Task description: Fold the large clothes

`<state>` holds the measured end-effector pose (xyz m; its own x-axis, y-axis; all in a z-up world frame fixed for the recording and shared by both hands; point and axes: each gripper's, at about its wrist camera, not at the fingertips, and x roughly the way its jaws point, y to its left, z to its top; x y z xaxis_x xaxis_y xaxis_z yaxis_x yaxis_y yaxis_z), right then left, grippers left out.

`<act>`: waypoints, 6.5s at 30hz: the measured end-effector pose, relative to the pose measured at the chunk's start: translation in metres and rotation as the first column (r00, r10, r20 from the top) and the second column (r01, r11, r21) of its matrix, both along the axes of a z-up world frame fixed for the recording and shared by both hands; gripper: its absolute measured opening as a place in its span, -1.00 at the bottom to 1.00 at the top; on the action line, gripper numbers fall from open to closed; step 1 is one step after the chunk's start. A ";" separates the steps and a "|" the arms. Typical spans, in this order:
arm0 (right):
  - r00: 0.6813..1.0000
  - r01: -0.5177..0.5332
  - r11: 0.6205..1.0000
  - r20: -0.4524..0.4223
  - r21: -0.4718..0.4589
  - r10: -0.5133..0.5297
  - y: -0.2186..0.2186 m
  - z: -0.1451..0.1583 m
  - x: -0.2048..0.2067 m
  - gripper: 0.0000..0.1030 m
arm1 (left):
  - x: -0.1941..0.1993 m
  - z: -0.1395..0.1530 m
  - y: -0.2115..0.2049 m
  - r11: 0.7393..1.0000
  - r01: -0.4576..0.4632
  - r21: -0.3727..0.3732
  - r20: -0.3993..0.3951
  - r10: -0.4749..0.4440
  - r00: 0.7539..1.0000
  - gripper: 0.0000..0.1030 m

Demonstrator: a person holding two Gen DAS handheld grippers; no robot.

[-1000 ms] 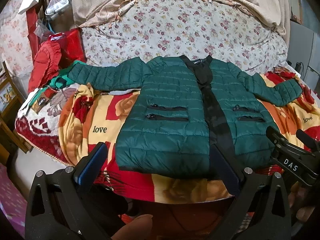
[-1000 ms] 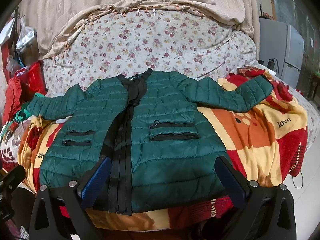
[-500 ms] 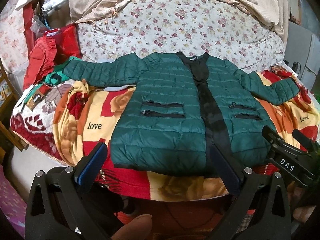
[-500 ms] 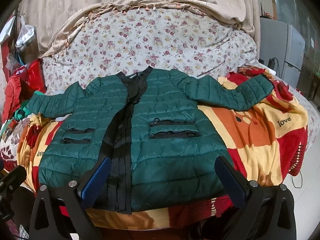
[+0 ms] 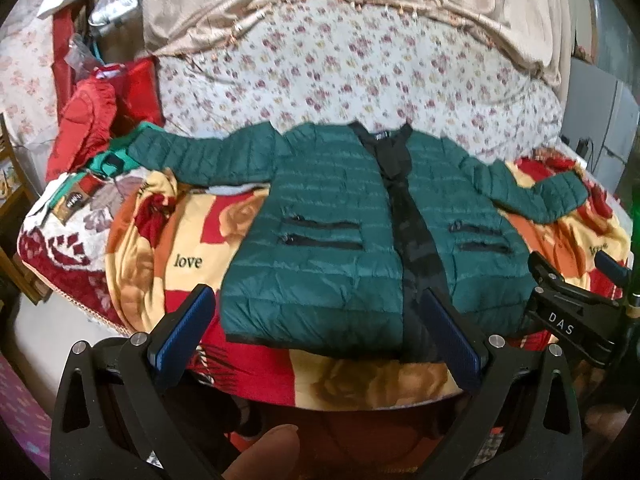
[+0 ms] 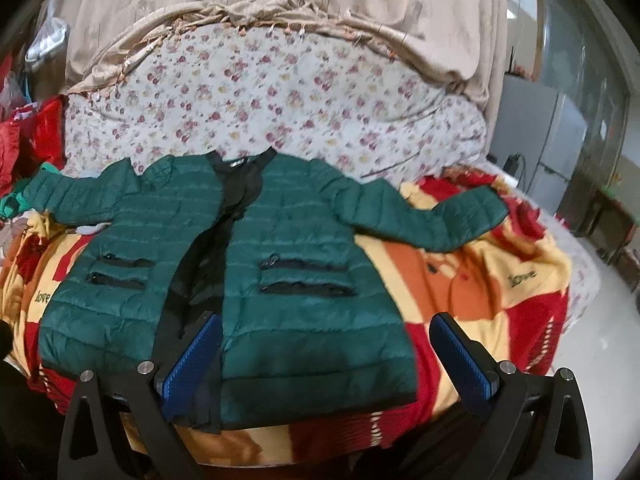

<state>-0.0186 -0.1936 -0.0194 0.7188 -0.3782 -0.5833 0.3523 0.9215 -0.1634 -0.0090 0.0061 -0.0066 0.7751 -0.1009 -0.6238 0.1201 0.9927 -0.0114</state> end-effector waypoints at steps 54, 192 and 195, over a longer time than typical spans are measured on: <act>0.989 0.147 0.949 0.054 -0.278 -0.137 0.003 0.014 -0.008 0.99 | -0.018 0.012 0.014 0.994 -0.024 -0.108 0.043 0.029 0.999 0.99; 0.983 -0.109 0.953 -0.110 0.281 0.145 -0.040 -0.076 0.140 0.87 | 0.405 0.032 0.268 0.890 -0.410 -0.197 -0.251 0.359 0.899 -0.86; 0.986 -0.111 0.950 -0.086 0.292 0.141 -0.042 -0.069 0.132 0.87 | 0.385 0.064 0.220 0.926 -0.289 -0.243 -0.202 0.243 0.949 -0.86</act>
